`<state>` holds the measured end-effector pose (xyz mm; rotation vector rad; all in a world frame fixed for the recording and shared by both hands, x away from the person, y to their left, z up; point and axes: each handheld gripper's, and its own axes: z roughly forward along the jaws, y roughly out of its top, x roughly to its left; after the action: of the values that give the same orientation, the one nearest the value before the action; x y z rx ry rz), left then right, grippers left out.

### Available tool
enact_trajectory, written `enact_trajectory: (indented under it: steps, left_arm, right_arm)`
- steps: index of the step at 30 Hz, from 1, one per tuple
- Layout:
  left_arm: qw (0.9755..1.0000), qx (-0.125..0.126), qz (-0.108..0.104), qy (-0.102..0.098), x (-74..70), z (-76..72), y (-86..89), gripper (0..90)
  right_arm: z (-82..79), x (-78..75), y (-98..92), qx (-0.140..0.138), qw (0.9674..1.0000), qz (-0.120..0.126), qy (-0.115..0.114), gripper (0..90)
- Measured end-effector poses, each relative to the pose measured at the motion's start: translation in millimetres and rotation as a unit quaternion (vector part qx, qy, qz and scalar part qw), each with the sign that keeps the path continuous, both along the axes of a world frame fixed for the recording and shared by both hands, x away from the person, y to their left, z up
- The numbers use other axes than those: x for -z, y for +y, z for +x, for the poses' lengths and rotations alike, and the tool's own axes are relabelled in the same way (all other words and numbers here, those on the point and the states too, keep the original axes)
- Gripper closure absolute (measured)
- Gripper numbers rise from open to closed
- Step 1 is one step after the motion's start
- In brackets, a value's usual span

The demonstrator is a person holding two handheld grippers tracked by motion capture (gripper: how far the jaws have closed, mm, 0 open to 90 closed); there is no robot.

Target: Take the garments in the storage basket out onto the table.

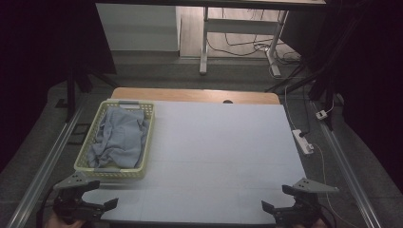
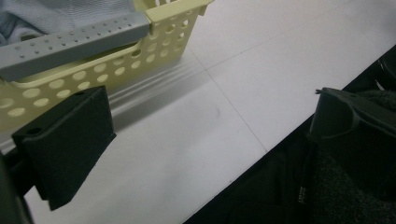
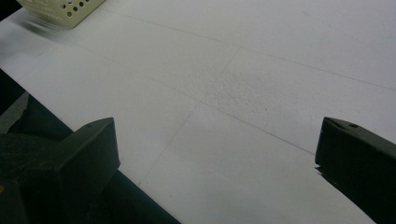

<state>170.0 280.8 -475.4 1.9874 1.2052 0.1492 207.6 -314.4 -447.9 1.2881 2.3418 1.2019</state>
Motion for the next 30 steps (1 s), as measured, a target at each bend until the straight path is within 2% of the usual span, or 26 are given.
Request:
enact_trajectory:
  steps: [7,17,21,30]
  left_arm:
    - [0.9999,0.002,-0.012,0.004,0.7,1.1,2.1,0.0]
    - [0.9999,-0.004,-0.016,0.001,0.2,1.2,2.7,0.0]
    - [0.9999,-0.004,-0.012,0.000,-0.3,1.1,2.5,0.0]
    - [0.9997,-0.018,-0.001,-0.015,-4.7,0.1,1.5,0.0]
  right_arm:
    - [0.4,0.2,0.9,-0.005,1.0000,0.000,0.005,0.0]
    - [1.7,0.8,-0.4,-0.010,0.9998,0.007,0.012,0.0]
    - [2.0,1.1,0.2,-0.015,0.9997,0.007,0.015,0.0]
    - [1.8,0.8,-0.2,-0.006,0.9999,0.006,0.013,0.0]
